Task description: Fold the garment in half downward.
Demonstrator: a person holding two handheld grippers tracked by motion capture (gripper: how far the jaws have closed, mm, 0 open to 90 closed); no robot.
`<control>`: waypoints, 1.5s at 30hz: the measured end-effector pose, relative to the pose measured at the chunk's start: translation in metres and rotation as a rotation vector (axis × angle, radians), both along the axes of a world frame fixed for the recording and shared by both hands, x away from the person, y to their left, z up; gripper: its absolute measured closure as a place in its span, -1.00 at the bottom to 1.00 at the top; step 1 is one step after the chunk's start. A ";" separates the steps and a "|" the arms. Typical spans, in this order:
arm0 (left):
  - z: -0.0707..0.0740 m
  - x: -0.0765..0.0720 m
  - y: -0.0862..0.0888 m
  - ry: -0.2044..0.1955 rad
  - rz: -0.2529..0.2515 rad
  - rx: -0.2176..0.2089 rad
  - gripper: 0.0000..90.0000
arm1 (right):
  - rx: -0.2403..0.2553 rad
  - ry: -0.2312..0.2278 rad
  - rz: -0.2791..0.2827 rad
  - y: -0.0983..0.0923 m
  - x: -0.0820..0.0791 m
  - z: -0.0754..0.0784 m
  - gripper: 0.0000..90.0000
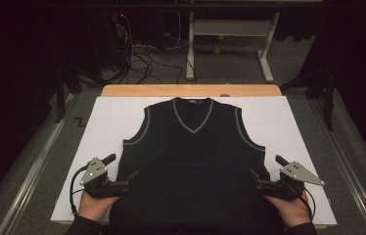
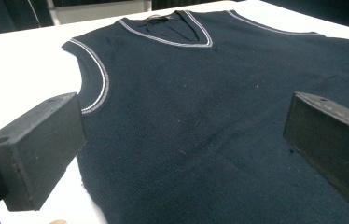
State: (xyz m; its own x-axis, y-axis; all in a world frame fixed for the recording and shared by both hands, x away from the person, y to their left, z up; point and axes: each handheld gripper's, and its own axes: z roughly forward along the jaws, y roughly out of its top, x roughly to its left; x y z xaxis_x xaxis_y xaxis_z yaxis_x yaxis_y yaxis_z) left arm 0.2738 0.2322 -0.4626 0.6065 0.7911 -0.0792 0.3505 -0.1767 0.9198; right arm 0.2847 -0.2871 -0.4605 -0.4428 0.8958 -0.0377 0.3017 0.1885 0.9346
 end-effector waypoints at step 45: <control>0.000 0.012 0.003 0.051 0.018 -0.104 -1.00 | 0.027 -0.019 -0.002 0.012 0.012 0.006 -0.99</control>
State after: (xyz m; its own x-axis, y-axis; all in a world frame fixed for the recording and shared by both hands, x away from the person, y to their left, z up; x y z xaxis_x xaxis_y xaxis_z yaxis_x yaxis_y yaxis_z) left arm 0.2858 0.2353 -0.4631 0.5855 0.7877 -0.1918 0.3997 -0.0747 0.9136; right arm 0.2965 -0.2755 -0.4549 -0.4404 0.8976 -0.0213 0.2847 0.1621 0.9448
